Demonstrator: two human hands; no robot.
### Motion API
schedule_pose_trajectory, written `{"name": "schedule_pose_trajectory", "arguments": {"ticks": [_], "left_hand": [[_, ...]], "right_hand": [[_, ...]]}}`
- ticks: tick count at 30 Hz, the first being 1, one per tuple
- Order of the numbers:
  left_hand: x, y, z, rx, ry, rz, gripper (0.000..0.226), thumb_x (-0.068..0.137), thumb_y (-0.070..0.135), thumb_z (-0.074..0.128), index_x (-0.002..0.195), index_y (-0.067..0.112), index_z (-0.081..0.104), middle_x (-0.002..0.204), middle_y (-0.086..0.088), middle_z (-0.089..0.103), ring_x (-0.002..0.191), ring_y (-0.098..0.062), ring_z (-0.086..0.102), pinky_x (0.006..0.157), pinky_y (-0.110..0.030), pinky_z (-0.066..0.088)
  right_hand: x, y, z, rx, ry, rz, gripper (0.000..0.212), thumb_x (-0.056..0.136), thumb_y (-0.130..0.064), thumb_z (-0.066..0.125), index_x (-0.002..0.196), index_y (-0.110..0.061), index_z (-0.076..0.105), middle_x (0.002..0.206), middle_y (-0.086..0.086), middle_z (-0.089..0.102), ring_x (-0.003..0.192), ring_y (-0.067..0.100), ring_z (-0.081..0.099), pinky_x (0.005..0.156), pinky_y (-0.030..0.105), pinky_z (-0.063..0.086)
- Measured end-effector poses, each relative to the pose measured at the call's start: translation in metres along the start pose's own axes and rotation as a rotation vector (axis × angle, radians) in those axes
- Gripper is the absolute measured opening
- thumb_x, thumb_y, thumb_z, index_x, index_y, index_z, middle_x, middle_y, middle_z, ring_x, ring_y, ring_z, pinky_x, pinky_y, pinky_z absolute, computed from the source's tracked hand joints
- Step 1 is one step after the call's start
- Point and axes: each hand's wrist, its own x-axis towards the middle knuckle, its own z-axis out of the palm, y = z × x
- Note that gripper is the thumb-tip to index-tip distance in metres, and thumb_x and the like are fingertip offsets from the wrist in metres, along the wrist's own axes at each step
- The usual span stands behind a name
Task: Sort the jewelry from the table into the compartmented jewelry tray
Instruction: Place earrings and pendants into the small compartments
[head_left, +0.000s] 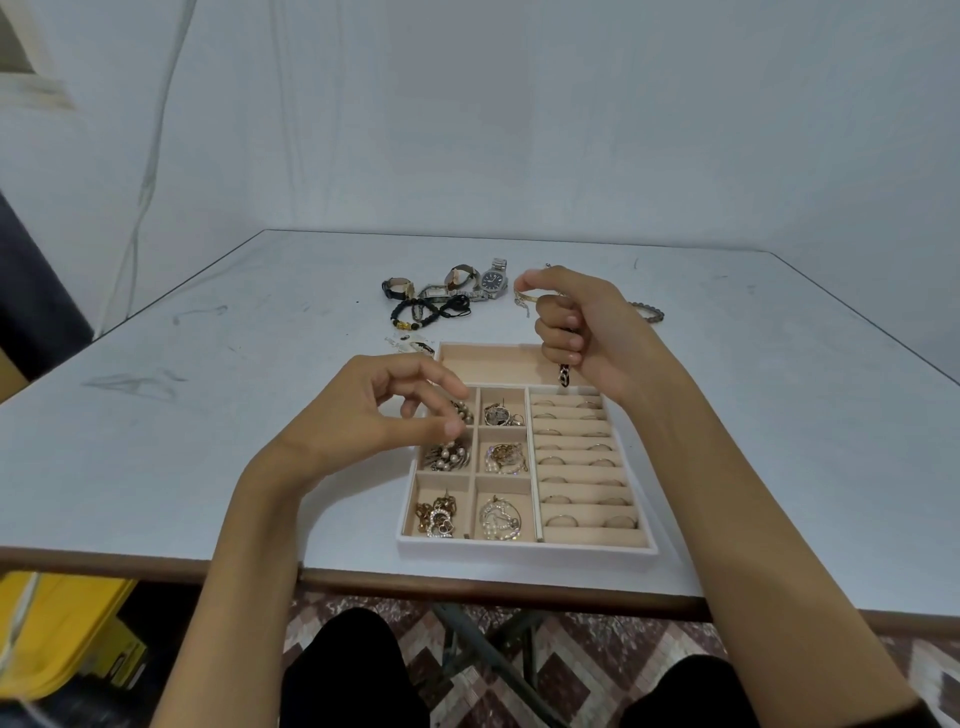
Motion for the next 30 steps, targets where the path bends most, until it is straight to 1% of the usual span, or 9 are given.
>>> {"name": "schedule_pose_trajectory", "arguments": {"ticks": [6, 7, 12, 16, 19, 22, 24, 27, 30], "left_hand": [[-0.001, 0.004, 0.002, 0.034, -0.026, 0.003, 0.025, 0.074, 0.01, 0.079, 0.096, 0.018, 0.07, 0.08, 0.002, 0.076, 0.077, -0.005, 0.059, 0.075, -0.015, 0.039], [-0.001, 0.004, 0.002, 0.037, -0.032, 0.001, 0.025, 0.074, 0.01, 0.079, 0.096, 0.018, 0.07, 0.081, 0.002, 0.076, 0.078, -0.004, 0.059, 0.076, -0.015, 0.04], [-0.002, 0.003, 0.003, 0.04, -0.058, -0.024, 0.028, 0.074, 0.007, 0.079, 0.099, 0.017, 0.07, 0.082, 0.003, 0.076, 0.093, -0.02, 0.066, 0.083, -0.012, 0.04], [-0.001, 0.004, 0.003, 0.039, -0.073, -0.02, 0.029, 0.072, 0.008, 0.08, 0.098, 0.017, 0.071, 0.083, 0.002, 0.076, 0.084, -0.009, 0.066, 0.078, -0.019, 0.042], [-0.002, 0.005, 0.004, 0.03, -0.085, 0.0, 0.028, 0.072, 0.011, 0.08, 0.098, 0.015, 0.071, 0.087, 0.003, 0.076, 0.086, -0.004, 0.065, 0.078, -0.014, 0.039], [0.002, -0.002, 0.002, 0.053, 0.039, 0.031, 0.018, 0.079, 0.018, 0.074, 0.097, 0.019, 0.072, 0.096, 0.005, 0.074, 0.085, -0.005, 0.059, 0.075, -0.02, 0.039], [0.007, -0.013, -0.001, 0.124, 0.18, 0.034, 0.014, 0.087, 0.022, 0.068, 0.1, 0.025, 0.071, 0.105, 0.011, 0.07, 0.091, -0.005, 0.059, 0.074, -0.023, 0.04], [0.012, -0.034, -0.004, 0.279, 0.316, 0.005, 0.017, 0.094, 0.023, 0.059, 0.108, 0.028, 0.066, 0.121, 0.013, 0.062, 0.113, -0.004, 0.053, 0.092, -0.027, 0.041], [0.013, -0.045, -0.005, 0.512, 0.253, -0.079, 0.043, 0.09, 0.041, 0.041, 0.126, 0.023, 0.056, 0.139, 0.004, 0.049, 0.132, -0.014, 0.041, 0.106, -0.032, 0.031]], "right_hand": [[0.0, 0.0, 0.0, -0.01, 0.001, 0.006, 0.011, 0.088, -0.021, 0.06, 0.085, -0.01, 0.062, 0.052, -0.004, 0.021, 0.042, 0.01, 0.017, 0.042, 0.026, 0.011], [0.0, 0.0, 0.0, -0.009, 0.0, 0.008, 0.011, 0.088, -0.021, 0.06, 0.086, -0.01, 0.062, 0.052, -0.004, 0.021, 0.042, 0.01, 0.017, 0.042, 0.025, 0.012], [0.0, 0.0, 0.002, -0.007, -0.006, 0.01, 0.011, 0.088, -0.02, 0.061, 0.086, -0.01, 0.061, 0.053, -0.004, 0.02, 0.042, 0.011, 0.016, 0.04, 0.024, 0.013], [0.0, 0.0, 0.003, -0.007, -0.007, 0.014, 0.01, 0.088, -0.02, 0.06, 0.088, -0.009, 0.061, 0.052, -0.005, 0.022, 0.042, 0.01, 0.017, 0.04, 0.024, 0.014], [-0.001, 0.0, 0.004, -0.003, -0.018, 0.013, 0.009, 0.089, -0.018, 0.058, 0.09, -0.009, 0.06, 0.052, -0.005, 0.023, 0.044, 0.01, 0.019, 0.042, 0.024, 0.016], [-0.002, -0.001, 0.006, 0.039, -0.095, 0.028, 0.016, 0.09, -0.011, 0.045, 0.095, -0.006, 0.059, 0.056, -0.003, 0.025, 0.047, 0.011, 0.02, 0.044, 0.024, 0.018], [-0.002, -0.001, 0.007, 0.1, -0.158, 0.05, 0.026, 0.085, -0.004, 0.035, 0.098, -0.003, 0.057, 0.059, 0.001, 0.027, 0.051, 0.013, 0.02, 0.046, 0.026, 0.019], [-0.002, -0.001, 0.01, 0.093, -0.238, 0.088, 0.039, 0.078, 0.002, 0.028, 0.104, -0.001, 0.056, 0.061, 0.004, 0.031, 0.053, 0.015, 0.023, 0.051, 0.028, 0.019], [-0.004, -0.001, 0.015, 0.039, -0.339, 0.107, 0.051, 0.075, 0.006, 0.025, 0.114, 0.001, 0.057, 0.062, 0.005, 0.038, 0.053, 0.015, 0.029, 0.055, 0.029, 0.02]]}}
